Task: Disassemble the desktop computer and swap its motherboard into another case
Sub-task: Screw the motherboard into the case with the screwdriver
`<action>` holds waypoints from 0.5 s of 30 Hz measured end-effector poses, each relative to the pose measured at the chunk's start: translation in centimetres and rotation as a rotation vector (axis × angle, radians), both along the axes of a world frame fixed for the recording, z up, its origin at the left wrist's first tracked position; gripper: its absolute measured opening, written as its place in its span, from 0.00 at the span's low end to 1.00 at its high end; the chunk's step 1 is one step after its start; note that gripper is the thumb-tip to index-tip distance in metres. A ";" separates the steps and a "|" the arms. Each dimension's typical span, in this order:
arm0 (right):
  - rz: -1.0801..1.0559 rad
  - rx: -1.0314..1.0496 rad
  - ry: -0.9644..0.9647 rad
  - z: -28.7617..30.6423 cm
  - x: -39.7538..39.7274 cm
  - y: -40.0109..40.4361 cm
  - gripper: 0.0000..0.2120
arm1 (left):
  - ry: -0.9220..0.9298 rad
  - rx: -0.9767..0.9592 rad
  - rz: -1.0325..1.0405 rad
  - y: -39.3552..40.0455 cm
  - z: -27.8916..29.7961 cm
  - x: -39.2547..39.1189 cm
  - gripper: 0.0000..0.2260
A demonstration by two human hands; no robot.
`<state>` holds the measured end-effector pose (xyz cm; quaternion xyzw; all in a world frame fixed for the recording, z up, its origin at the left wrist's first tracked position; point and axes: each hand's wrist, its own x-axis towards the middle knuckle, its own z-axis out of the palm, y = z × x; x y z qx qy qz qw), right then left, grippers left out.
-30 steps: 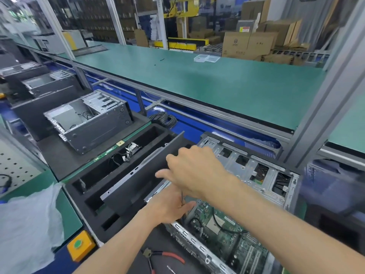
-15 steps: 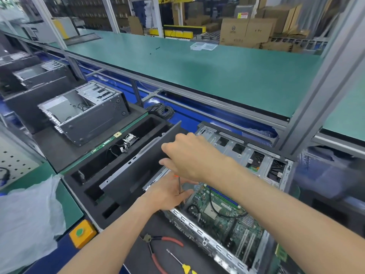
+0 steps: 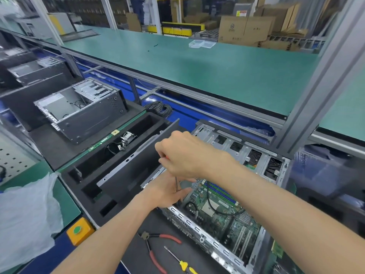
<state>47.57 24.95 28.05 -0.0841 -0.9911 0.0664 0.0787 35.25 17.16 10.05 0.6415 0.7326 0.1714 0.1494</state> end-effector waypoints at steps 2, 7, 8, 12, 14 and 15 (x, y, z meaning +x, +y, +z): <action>0.062 -0.115 -0.085 0.6 0.2 0.6 0.05 | -0.013 -0.021 -0.009 -0.1 0.2 0.1 0.09; 0.042 -0.286 -0.156 1.5 1.2 1.7 0.07 | -0.035 -0.074 -0.024 0.5 -0.1 -0.3 0.21; -0.018 -0.169 -0.101 1.1 1.0 1.5 0.07 | -0.045 -0.096 -0.023 0.5 -0.1 -0.3 0.22; -0.107 0.156 0.007 0.0 0.1 -0.2 0.16 | -0.038 -0.100 -0.028 0.3 -0.1 -0.2 0.09; -0.044 0.048 -0.019 0.1 -0.1 0.0 0.09 | -0.030 -0.062 -0.047 0.0 0.1 0.0 0.10; 0.002 -0.024 -0.064 0.2 0.0 0.3 0.04 | -0.036 -0.054 -0.047 -0.1 0.2 0.0 0.10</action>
